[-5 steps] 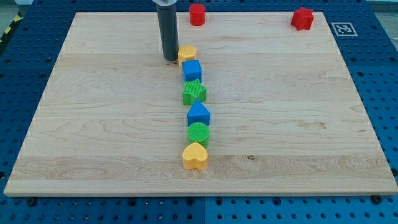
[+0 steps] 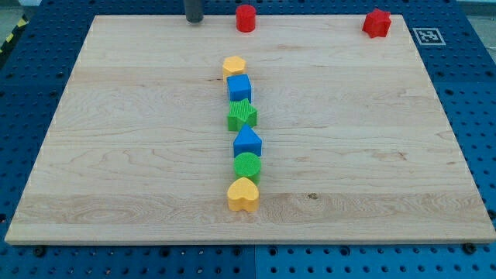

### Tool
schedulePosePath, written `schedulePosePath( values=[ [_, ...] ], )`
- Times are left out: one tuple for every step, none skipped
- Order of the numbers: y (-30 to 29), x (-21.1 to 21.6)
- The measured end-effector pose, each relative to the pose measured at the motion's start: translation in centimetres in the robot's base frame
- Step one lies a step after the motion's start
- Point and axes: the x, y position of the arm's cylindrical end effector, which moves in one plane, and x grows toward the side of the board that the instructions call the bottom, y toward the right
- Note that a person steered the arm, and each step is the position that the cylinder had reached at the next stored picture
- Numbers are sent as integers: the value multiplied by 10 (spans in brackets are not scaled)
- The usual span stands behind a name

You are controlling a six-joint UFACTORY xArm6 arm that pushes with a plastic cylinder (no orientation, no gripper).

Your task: Push the red circle above the hexagon

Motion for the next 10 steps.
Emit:
schedulePosePath(
  values=[
    [4,-1],
    [20,1],
    [78,1],
    [132,1],
    [156,0],
    [193,0],
    [205,5],
    [189,6],
    [181,17],
    [181,42]
  ],
)
